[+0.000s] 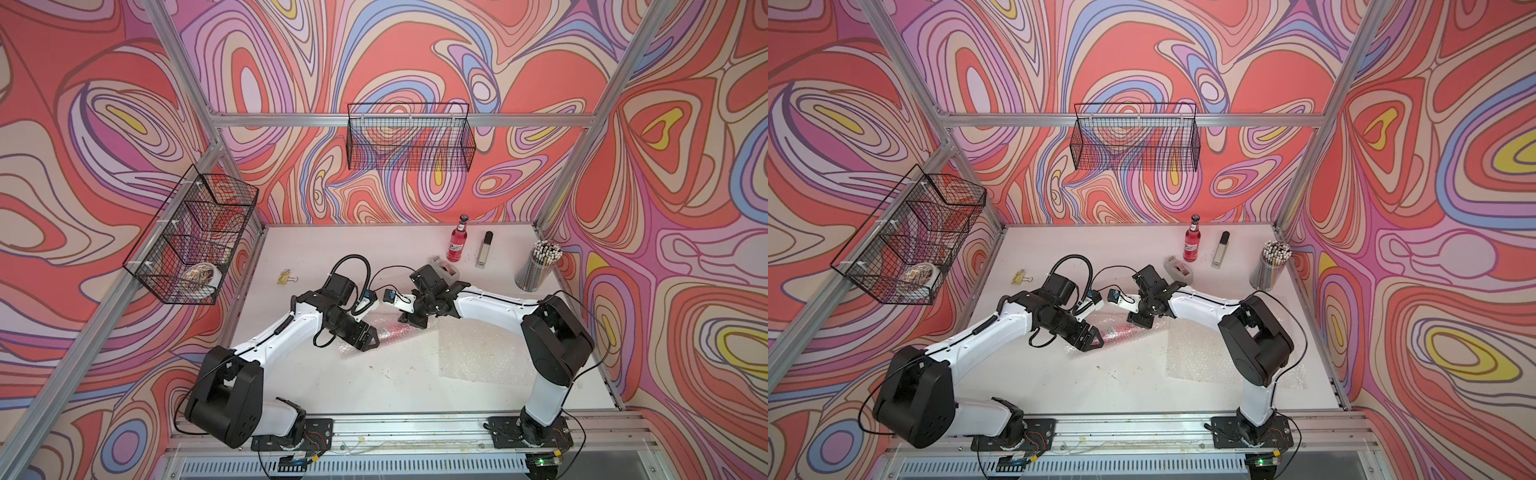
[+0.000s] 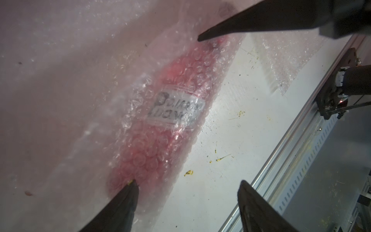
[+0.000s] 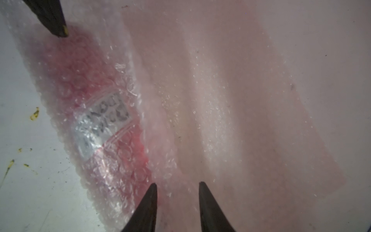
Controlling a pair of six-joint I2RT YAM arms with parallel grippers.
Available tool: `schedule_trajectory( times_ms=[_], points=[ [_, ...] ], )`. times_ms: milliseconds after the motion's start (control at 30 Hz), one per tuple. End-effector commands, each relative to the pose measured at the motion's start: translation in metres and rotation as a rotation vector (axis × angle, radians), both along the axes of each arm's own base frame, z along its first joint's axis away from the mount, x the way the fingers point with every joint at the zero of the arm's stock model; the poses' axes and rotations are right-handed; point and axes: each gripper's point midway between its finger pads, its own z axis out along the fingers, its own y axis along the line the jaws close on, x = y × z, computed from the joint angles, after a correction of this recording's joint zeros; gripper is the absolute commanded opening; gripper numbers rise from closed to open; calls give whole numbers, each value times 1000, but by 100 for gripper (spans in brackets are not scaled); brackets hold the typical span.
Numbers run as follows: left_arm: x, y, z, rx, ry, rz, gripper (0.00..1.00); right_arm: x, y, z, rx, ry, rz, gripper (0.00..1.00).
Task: Wrap wine bottles in bubble wrap
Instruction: Wrap the wine bottle in bubble wrap.
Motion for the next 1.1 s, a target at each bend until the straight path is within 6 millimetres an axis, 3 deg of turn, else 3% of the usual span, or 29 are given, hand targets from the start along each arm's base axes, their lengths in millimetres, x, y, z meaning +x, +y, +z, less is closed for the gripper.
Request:
schedule_trajectory(
  times_ms=[0,33,267,400,533,733,833,933,1067],
  points=[
    [18,1,3,19,-66,-7,77,3,-6,8,35,-10,-24,42],
    [21,1,2,22,-73,-7,77,5,-8,21,54,-37,-33,44],
    [22,-11,5,-45,-66,-39,78,-4,-22,41,88,-89,-39,52],
    [27,-12,8,-79,-73,-46,79,-19,-17,62,173,-109,14,66],
    [27,-13,2,-103,-6,-37,78,-34,-14,72,225,-91,61,72],
    [26,-23,-4,-151,58,-55,78,-56,2,66,282,3,146,79],
    [25,-32,-3,-200,92,-60,77,-57,5,58,268,16,157,80],
    [24,-35,-8,-220,111,-67,75,-60,6,52,256,32,160,92],
    [23,-38,-9,-234,145,-73,73,-67,5,48,241,42,168,92]
  ],
)
